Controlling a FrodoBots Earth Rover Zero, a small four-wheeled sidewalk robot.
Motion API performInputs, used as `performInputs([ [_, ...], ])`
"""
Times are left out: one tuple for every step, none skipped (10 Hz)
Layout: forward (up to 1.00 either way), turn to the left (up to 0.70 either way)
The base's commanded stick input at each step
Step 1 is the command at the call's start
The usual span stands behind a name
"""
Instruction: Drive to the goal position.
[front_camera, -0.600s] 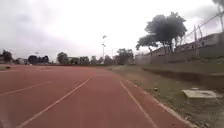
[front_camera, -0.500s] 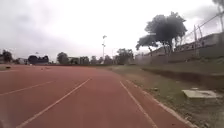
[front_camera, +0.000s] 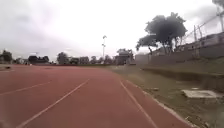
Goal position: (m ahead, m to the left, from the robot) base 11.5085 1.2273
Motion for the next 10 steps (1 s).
performInputs([
  [0.7, 0.0],
  [0.7, 0.0],
  [0.7, 0.0],
  [0.7, 0.0],
  [0.7, 0.0],
  [0.7, 0.0],
  [0.7, 0.0],
  [0.7, 0.0],
  [0.7, 0.0],
  [0.7, 0.0],
])
